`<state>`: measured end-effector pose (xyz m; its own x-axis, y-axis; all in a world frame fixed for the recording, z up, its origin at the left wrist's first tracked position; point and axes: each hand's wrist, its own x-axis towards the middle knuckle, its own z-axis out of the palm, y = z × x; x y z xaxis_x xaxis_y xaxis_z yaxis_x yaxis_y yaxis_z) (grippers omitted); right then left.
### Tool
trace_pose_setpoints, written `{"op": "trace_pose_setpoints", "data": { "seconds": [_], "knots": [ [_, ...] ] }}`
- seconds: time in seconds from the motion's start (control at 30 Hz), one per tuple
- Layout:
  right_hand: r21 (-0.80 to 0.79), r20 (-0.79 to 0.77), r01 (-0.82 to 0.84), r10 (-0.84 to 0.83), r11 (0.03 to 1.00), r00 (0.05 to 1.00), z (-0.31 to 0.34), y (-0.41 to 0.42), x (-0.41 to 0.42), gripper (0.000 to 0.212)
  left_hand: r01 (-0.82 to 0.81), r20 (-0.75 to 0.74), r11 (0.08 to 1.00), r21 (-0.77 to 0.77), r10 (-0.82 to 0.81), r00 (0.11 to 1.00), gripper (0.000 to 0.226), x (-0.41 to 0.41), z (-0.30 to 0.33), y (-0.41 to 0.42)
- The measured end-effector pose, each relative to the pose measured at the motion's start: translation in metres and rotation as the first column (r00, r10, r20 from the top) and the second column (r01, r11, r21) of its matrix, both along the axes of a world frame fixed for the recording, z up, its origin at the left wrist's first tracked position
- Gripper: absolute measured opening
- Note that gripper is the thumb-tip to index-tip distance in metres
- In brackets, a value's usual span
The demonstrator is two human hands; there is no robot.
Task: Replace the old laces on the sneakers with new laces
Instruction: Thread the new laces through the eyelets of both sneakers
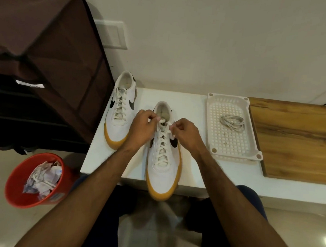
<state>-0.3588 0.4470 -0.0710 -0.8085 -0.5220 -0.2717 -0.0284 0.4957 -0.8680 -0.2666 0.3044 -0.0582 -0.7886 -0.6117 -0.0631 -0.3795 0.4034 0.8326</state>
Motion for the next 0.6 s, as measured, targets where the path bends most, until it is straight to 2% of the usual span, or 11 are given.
{"op": "trace_pose_setpoints", "data": {
  "seconds": [0.07, 0.1, 0.2, 0.3, 0.37, 0.43, 0.5, 0.6],
  "knots": [
    [-0.068, 0.128, -0.037, 0.046, 0.997, 0.991, 0.003, 0.0, -0.002, 0.012, 0.007, -0.096, 0.953, 0.302, 0.023, 0.995, 0.018, 0.007, 0.004, 0.001],
    [-0.135, 0.199, -0.042, 0.068, 0.99, 0.978, 0.007, 0.001, -0.003, 0.012, 0.032, -0.117, 0.922, 0.385, 0.014, 0.993, 0.019, 0.011, 0.005, 0.001],
    [-0.37, 0.386, 0.022, 0.132, 0.929, 0.913, 0.025, 0.008, -0.009, 0.018, 0.078, -0.183, 0.86, 0.504, 0.018, 0.983, 0.02, 0.023, 0.009, 0.001],
    [-0.595, 0.498, 0.144, 0.222, 0.79, 0.839, 0.046, 0.011, -0.019, 0.023, 0.087, -0.33, 0.803, 0.59, 0.142, 0.933, 0.022, 0.023, 0.025, -0.007],
    [-0.633, 0.463, 0.152, 0.214, 0.759, 0.86, 0.063, 0.009, -0.025, 0.022, 0.104, -0.421, 0.821, 0.561, 0.175, 0.89, 0.018, 0.021, 0.046, -0.016],
    [-0.659, 0.408, 0.144, 0.189, 0.738, 0.893, 0.082, 0.006, -0.031, 0.019, 0.125, -0.492, 0.883, 0.452, 0.13, 0.861, 0.012, 0.018, 0.069, -0.025],
    [-0.656, 0.358, 0.145, 0.136, 0.741, 0.924, 0.099, 0.003, -0.037, 0.018, 0.122, -0.537, 0.933, 0.339, 0.085, 0.839, 0.007, 0.017, 0.088, -0.033],
    [-0.617, 0.305, 0.181, 0.021, 0.766, 0.952, 0.121, 0.003, -0.051, 0.017, 0.056, -0.604, 0.965, 0.254, 0.113, 0.789, 0.007, 0.019, 0.11, -0.044]
  ]
}}
